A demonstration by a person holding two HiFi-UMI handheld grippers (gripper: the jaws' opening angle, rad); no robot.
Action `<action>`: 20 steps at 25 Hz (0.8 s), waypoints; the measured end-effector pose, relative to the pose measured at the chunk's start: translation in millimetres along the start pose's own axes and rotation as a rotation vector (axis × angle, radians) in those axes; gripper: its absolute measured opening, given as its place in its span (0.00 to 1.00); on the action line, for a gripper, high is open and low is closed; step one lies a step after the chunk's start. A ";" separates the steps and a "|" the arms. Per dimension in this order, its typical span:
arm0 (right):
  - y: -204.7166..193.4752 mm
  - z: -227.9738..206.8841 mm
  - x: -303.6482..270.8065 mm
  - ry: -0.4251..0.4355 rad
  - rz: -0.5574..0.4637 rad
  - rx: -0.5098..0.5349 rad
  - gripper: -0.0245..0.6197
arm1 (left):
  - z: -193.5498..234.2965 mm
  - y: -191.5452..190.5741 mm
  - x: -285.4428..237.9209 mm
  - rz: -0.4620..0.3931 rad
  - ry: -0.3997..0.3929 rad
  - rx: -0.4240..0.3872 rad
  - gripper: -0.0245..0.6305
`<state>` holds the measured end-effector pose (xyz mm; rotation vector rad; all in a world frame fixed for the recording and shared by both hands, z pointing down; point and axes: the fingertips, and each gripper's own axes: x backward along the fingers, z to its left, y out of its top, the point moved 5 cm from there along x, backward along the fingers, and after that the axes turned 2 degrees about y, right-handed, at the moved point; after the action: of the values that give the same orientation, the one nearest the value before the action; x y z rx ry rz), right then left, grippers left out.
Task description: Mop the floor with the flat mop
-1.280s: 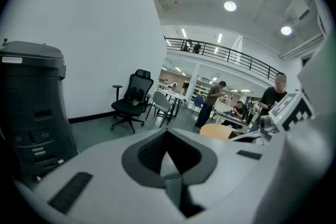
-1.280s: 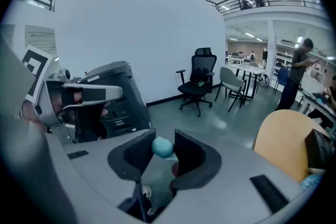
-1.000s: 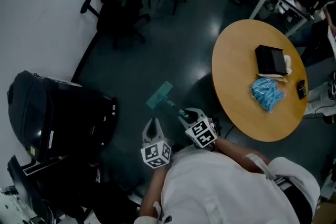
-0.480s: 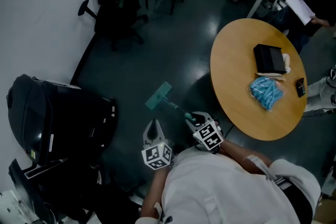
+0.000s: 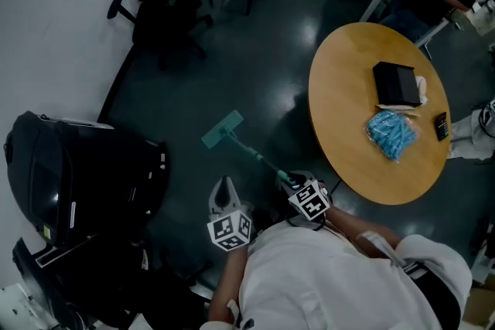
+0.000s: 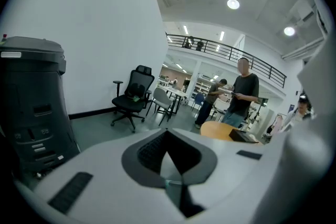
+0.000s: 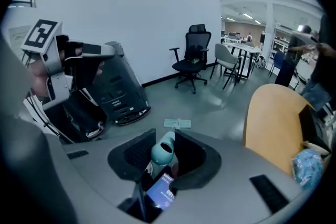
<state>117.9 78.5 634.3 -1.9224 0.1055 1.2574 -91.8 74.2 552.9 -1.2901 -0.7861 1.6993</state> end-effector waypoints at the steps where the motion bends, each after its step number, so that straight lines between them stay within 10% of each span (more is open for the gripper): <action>1: 2.2 -1.5 -9.6 -0.002 -0.003 0.007 0.22 | 1.1 0.2 0.0 0.000 0.004 0.001 0.04; 20: 157.8 -20.9 -194.6 -0.038 -0.106 0.103 0.21 | 46.3 5.5 16.1 -0.020 0.133 0.045 0.04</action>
<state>-38.3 -106.8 700.9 -1.7921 0.0470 1.1945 -139.6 86.4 553.8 -1.3447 -0.6770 1.5886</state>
